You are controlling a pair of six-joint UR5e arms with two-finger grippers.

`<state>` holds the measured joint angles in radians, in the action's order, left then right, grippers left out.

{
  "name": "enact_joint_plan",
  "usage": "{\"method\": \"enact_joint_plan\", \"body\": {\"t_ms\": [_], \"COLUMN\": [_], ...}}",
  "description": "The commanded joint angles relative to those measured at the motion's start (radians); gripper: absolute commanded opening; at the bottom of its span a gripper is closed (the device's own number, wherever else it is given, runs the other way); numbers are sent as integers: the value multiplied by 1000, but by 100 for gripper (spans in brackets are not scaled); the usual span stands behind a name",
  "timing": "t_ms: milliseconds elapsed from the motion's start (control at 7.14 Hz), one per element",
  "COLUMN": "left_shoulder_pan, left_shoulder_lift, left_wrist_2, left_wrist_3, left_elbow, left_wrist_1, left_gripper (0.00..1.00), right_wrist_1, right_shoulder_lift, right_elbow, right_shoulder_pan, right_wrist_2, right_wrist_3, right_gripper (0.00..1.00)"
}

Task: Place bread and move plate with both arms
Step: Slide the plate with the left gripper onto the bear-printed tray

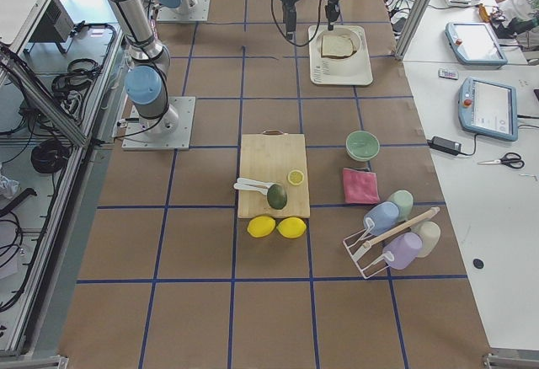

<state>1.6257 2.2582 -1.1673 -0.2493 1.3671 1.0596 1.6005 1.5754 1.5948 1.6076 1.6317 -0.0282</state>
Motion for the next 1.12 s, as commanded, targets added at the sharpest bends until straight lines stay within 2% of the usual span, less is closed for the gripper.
{"method": "enact_joint_plan", "body": {"t_ms": [0,280,420,700,980], "left_shoulder_pan": [-3,-7,-7,-41,-32], "left_shoulder_lift": [30,38,38,-5,-133], "left_wrist_2": [0,-2,-3,-3,-58], "left_wrist_3": [-4,-4,-2,-4,2], "left_elbow": [-11,-5,-6,-11,4], "left_wrist_1": [0,-3,-7,20,153], "left_gripper": [0,4,99,100,100], "right_wrist_1": [-1,-2,-4,-4,-13], "right_shoulder_lift": [0,0,0,0,0], "right_elbow": [1,1,1,1,1], "right_shoulder_pan": [0,0,0,0,-2], "right_wrist_2": [0,0,0,0,0], "right_wrist_3": [1,1,1,1,1], "right_gripper": [100,100,100,100,100]}}
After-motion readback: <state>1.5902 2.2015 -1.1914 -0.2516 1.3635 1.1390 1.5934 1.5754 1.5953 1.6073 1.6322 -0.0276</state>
